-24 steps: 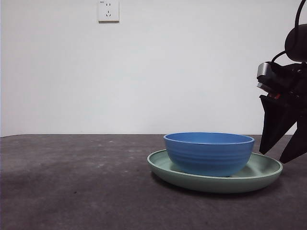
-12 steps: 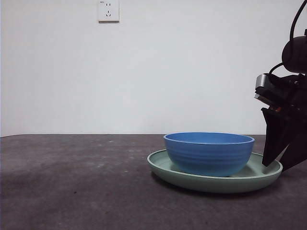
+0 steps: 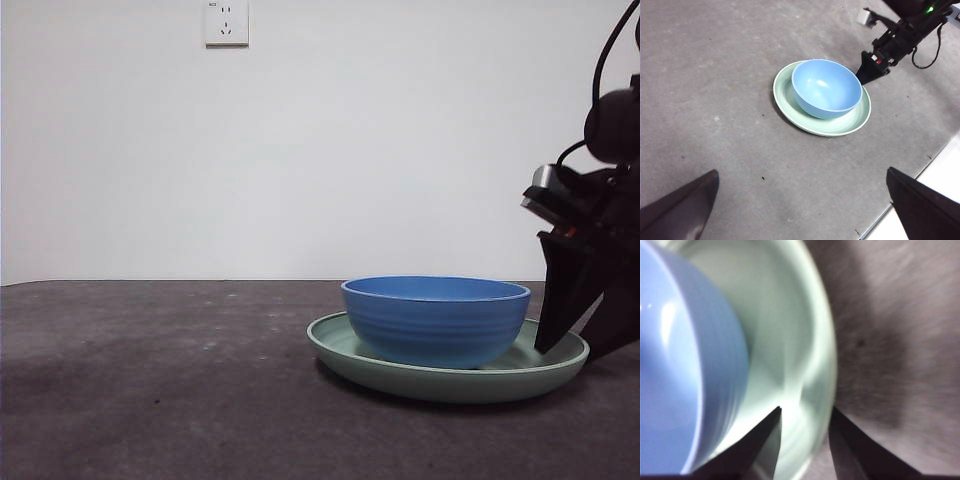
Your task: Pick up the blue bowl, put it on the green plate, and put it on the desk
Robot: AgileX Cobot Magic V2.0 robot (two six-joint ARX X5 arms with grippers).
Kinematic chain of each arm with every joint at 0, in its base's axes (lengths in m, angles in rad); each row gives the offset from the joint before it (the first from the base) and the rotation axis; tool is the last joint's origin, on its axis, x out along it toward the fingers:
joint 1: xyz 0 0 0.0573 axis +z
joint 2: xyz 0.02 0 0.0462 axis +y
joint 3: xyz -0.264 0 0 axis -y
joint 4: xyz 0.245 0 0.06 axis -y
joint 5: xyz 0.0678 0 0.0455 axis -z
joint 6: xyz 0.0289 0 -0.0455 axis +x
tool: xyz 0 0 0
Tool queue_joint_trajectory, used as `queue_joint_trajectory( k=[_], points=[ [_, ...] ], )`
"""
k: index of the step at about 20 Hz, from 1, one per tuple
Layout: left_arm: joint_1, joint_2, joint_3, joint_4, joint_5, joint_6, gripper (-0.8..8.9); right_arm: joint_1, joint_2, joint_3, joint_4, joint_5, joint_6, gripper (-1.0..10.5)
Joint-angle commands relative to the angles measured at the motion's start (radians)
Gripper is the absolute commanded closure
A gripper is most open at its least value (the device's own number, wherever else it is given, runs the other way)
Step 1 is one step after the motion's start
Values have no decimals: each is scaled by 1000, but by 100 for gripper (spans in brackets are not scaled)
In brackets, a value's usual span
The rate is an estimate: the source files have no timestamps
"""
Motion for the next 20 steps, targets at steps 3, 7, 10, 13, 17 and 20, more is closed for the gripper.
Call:
queue_joint_trajectory(
  k=[3,7,10,13,17,20],
  points=[
    [-6,3,8,8,-2,-3,251,5,43,18,14,-10,15,939],
    [-6,3,8,8,-2,-3,251,4,43,18,14,18,24,939],
    [-6,3,8,9,-1,-3,251,4,42,26,9,-7,60,939],
    [-6,3,8,9,-2,-3,251,5,42,57,-33,-30,87,939],
    [-6,3,8,9,-1,-3,251,32,42,142,-137,-36,101,939],
    [-6,3,8,9,-1,-3,251,81,42,217,-180,-42,143,939]
  ],
)
